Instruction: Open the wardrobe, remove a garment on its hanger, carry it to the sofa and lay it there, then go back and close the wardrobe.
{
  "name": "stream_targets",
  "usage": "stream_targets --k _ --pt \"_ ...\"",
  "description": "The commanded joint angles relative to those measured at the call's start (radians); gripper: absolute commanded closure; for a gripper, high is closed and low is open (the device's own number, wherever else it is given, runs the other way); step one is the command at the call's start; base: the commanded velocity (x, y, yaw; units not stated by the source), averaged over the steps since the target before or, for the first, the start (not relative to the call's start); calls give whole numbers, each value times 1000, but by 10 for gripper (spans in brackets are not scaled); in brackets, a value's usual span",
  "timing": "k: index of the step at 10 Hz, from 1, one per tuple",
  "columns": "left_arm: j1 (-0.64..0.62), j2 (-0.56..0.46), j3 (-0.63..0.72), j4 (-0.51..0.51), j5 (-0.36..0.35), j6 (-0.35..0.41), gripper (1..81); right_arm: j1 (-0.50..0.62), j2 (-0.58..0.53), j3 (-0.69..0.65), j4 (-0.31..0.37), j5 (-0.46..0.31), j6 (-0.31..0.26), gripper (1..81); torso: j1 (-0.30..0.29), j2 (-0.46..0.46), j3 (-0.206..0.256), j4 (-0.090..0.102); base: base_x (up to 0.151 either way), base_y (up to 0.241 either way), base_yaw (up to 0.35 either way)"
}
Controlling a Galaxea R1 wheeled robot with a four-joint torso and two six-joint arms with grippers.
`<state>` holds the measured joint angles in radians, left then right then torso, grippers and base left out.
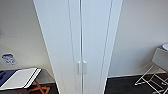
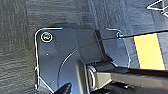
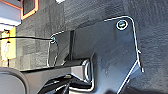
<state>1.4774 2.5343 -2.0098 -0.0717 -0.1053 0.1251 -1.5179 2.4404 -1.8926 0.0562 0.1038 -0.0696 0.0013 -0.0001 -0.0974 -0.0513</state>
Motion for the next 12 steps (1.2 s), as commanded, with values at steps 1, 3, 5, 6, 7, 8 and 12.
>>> stream_targets --k 1,3,5,6,7,8,12 --pt "-36 -31 17 6 56 -2 10 40 -38 12 -1 -56 2 10 0 0 0 0 111 0 0" --pt "-38 -31 17 6 56 -2 10 40 -36 11 -2 -56 2 10 0 0 0 0 111 0 0" --pt "-38 -31 17 6 58 -2 10 40 -36 9 -4 -58 2 10 1 0 0 0 111 0 0" --pt "-38 -29 17 6 58 -2 10 40 -36 9 -6 -58 2 10 0 0 0 0 112 0 0" --pt "-38 -28 17 6 58 -2 10 41 -35 9 -6 -58 1 10 0 0 0 0 111 0 0" --pt "-36 -28 17 6 58 -2 10 43 -35 7 -7 -58 -1 10 0 0 0 0 111 0 0" --pt "-36 -28 19 6 58 -2 10 47 -35 7 -10 -59 -1 10 1 0 0 0 98 0 0"
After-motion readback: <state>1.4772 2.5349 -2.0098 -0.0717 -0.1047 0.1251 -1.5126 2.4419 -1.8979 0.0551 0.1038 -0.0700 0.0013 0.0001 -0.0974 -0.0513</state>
